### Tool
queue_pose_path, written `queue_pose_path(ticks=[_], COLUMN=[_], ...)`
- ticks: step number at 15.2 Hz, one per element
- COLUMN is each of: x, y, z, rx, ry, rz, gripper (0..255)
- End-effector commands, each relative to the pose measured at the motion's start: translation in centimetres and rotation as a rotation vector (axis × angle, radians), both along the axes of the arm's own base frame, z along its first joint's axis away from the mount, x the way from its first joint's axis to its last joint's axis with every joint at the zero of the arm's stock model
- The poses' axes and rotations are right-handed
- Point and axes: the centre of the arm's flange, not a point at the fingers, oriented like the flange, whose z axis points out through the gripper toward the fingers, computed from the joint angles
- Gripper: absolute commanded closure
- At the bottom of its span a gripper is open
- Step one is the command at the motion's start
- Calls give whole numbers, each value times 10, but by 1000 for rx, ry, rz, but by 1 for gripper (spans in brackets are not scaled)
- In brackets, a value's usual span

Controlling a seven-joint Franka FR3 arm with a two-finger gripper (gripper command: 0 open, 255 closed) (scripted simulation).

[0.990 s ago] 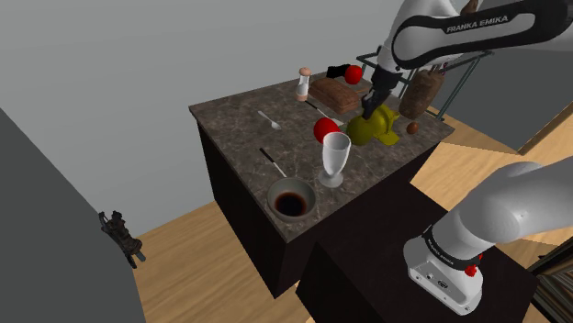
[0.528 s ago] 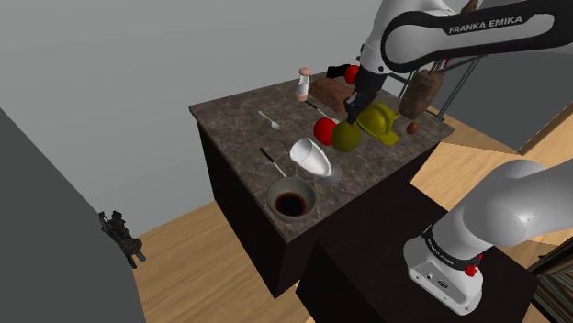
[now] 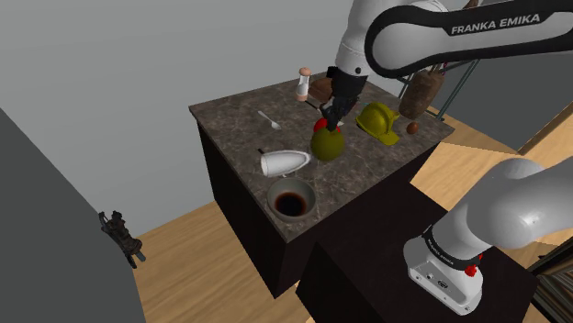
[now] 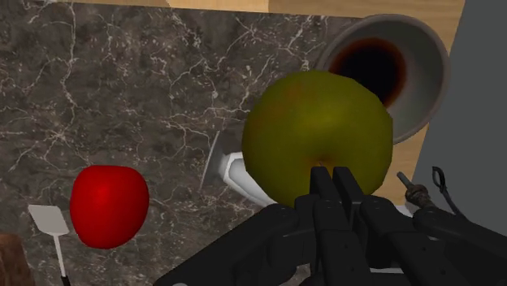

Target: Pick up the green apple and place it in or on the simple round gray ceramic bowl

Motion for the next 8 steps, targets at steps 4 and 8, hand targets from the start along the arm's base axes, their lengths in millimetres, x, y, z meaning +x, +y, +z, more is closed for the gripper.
queue_pose_path(ticks=[4,8], x=[-6,-9], y=[66,108], z=[10,12], rx=[0,0], ry=[0,0], rz=[-1,-1], gripper=[255,255])
